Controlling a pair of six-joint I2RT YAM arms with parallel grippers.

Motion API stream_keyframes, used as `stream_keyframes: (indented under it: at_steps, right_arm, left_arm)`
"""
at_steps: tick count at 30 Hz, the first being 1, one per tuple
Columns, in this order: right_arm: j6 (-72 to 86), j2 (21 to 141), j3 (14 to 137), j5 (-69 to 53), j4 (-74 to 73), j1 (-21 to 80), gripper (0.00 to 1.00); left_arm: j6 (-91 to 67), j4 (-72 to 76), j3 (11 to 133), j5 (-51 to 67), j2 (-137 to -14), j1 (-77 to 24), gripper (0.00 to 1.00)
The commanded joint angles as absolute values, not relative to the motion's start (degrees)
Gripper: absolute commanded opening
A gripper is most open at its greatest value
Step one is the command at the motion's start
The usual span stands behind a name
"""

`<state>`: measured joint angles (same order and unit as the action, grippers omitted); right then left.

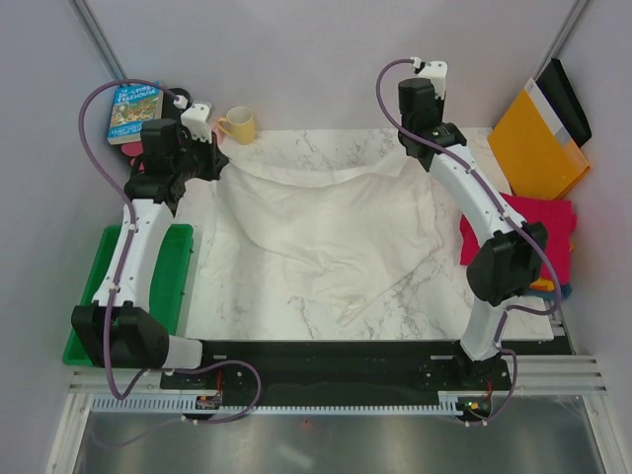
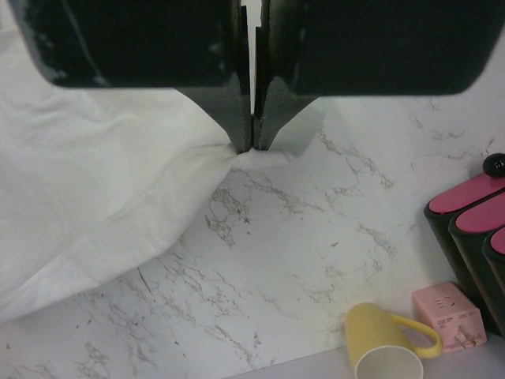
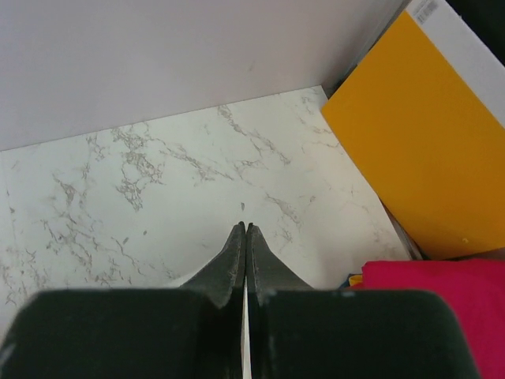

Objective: Fold and stack the t-shirts
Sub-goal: Flatten out the tshirt

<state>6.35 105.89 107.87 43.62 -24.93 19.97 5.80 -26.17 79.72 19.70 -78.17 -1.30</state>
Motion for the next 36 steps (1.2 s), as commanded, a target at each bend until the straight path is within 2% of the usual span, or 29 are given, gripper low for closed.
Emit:
stream_keyframes:
  at_steps: [1,5,11,15,17,19,20,25,32,36]
  right_arm:
    - [8.5,105.6,113.6,41.9,-22.5,19.0,0.00]
    - [6.9,101.6,111.5,43.8,-22.2,20.5,0.00]
    - [-6.1,93.5,101.4,48.0,-13.5,24.0,0.00]
    - [-5.8,92.4,97.2,44.7,-12.2,21.8,0.00]
    - [-3.4,92.2,97.0,38.3,-12.7,19.7,0.00]
    - [1.7,93.7,99.8,31.5,-16.8,16.8,0.00]
    - [6.1,94.8,101.8,30.7,-19.0,13.9,0.00]
    - [6.4,98.7,107.0,30.5,-20.8,10.6,0.00]
    - [4.7,100.1,119.6,31.8,-18.9,12.9,0.00]
    - [0.5,96.9,121.3,35.1,-17.5,16.4,0.00]
  left_arm:
    - [5.5,-19.2,81.0,17.3,-80.0,-1.1,0.02]
    - [3.7,-20.6,83.4,18.2,-77.3,-1.1,0.02]
    - [2.9,-23.7,83.2,18.9,-70.9,-1.1,0.02]
    - [4.2,-24.0,81.2,18.7,-68.6,-1.1,0.02]
    - [4.8,-24.7,81.4,18.5,-68.8,-1.1,0.02]
    - [4.9,-25.5,83.2,16.9,-70.7,-1.1,0.02]
    - [5.2,-26.2,84.3,16.6,-71.9,-1.1,0.02]
    - [6.1,-28.6,93.0,16.1,-76.8,-1.1,0.02]
    - [6.0,-30.6,110.6,14.2,-80.6,-1.1,0.02]
    - [5.5,-32.3,119.5,14.4,-80.7,-1.1,0.02]
